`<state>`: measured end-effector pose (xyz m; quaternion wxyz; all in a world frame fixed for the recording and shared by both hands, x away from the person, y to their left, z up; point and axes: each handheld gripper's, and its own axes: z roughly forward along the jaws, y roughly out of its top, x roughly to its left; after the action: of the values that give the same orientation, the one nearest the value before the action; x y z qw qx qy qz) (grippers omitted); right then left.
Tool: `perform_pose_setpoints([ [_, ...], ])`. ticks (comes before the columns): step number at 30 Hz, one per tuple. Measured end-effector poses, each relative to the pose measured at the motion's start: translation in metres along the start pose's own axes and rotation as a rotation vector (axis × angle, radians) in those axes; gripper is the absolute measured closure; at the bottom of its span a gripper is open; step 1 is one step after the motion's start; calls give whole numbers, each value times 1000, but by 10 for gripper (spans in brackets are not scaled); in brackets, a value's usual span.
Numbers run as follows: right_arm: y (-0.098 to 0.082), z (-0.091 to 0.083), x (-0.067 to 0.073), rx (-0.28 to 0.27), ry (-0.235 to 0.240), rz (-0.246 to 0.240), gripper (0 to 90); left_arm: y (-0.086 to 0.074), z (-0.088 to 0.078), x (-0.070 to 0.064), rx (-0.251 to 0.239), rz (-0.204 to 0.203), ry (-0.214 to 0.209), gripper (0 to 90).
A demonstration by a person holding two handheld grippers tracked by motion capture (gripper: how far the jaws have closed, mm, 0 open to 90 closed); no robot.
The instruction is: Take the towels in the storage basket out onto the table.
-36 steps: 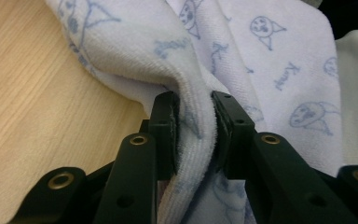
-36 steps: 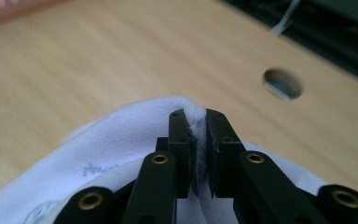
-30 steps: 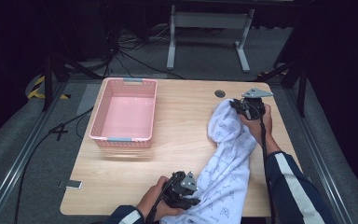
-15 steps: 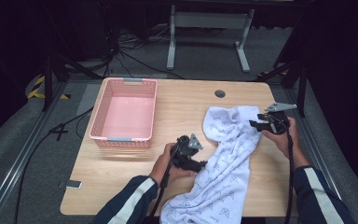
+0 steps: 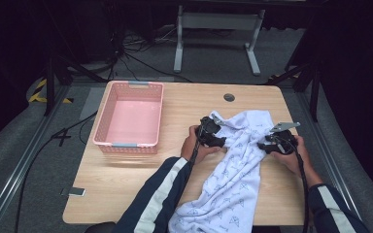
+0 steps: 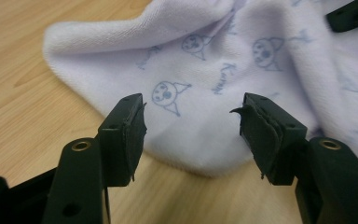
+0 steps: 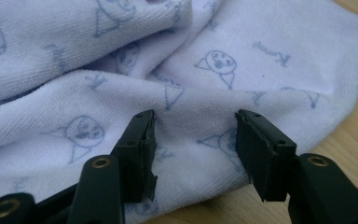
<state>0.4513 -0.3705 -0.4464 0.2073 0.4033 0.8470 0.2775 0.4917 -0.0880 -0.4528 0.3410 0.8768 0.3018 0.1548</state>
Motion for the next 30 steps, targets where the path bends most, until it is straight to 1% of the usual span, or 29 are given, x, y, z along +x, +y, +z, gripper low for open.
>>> perform_pose_setpoints([
  [1, -1, -2, -1, 6, -19, 6, 466, 0, 6, 2, 24, 12, 17, 438],
  [2, -2, -3, -2, 12, -38, 3, 464, -1, 8, 5, 12, -7, 11, 433],
  [3, -3, -4, -3, 17, -60, 15, 462, -1, 9, 9, 2, -15, 21, 437],
  [4, -4, -5, -5, 21, -72, 19, 461, -2, 9, 13, 1, -34, 26, 456],
  [5, -6, -5, -8, 18, -89, 32, 460, -2, 10, 19, 5, -42, 35, 472],
  [6, -7, -6, -11, 19, -102, 43, 459, -2, 9, 25, 13, -44, 68, 471],
  [7, -9, -7, -16, 20, -133, 57, 459, -2, 8, 33, 26, -48, 108, 472],
  [9, -12, -8, -23, 25, -198, 57, 465, -2, 7, 46, 47, -63, 165, 474],
  [10, -13, -8, -25, 26, -211, 52, 465, -2, 7, 54, 52, -82, 173, 474],
  [11, -13, -8, -28, 29, -225, 64, 465, -2, 7, 60, 61, -111, 165, 472],
  [12, -13, -8, -31, 33, -233, 72, 464, -2, 6, 64, 67, -126, 160, 464],
  [13, -13, -7, -33, 30, -240, 78, 461, -1, 6, 67, 82, -130, 182, 454],
  [14, -13, -7, -34, 29, -251, 87, 451, -1, 7, 68, 77, -131, 191, 444],
  [15, -13, -6, -35, 27, -253, 90, 445, 0, 6, 67, 77, -137, 173, 440],
  [16, -13, -6, -35, 25, -256, 89, 441, 1, 5, 65, 57, -131, 151, 430],
  [17, -13, -7, -34, 24, -253, 85, 436, 2, 0, 58, -3, -115, 98, 423],
  [18, -13, -12, -31, 12, -255, 84, 453, 2, -3, 52, -36, -99, 41, 427],
  [19, -13, -18, -29, -20, -224, 77, 458, 2, -7, 43, -51, -59, -6, 440],
  [20, -12, -26, -24, -58, -175, 64, 464, 2, -8, 37, -58, -43, -30, 441],
  [21, -12, -30, -20, -67, -155, 49, 471, 0, -10, 29, -72, -13, -71, 448],
  [22, -11, -36, -13, -78, -117, 36, 477, -2, -11, 20, -74, 18, -123, 474],
  [23, -11, -42, -2, -100, -49, 18, 486, -3, -12, 15, -73, 39, -139, 482],
  [24, -11, -45, 5, -107, -10, 5, 487, -5, -11, 8, -80, 58, -167, 478],
  [25, -13, -47, 16, -98, 21, -20, 489, -6, -9, 3, -71, 62, -192, 476],
  [26, -15, -48, 27, -81, 40, -51, 491, -6, -8, -2, -50, 76, -187, 459],
  [27, -18, -48, 36, -65, 45, -84, 490, -6, -6, -5, -51, 88, -174, 442],
  [28, -22, -47, 43, -53, 52, -93, 490, -5, -4, -8, -47, 82, -176, 439],
  [29, -27, -47, 50, -39, 66, -85, 486, -5, -3, -10, -49, 76, -176, 430],
  [30, -30, -47, 53, -31, 73, -93, 475, -5, -3, -10, -49, 76, -176, 429],
])
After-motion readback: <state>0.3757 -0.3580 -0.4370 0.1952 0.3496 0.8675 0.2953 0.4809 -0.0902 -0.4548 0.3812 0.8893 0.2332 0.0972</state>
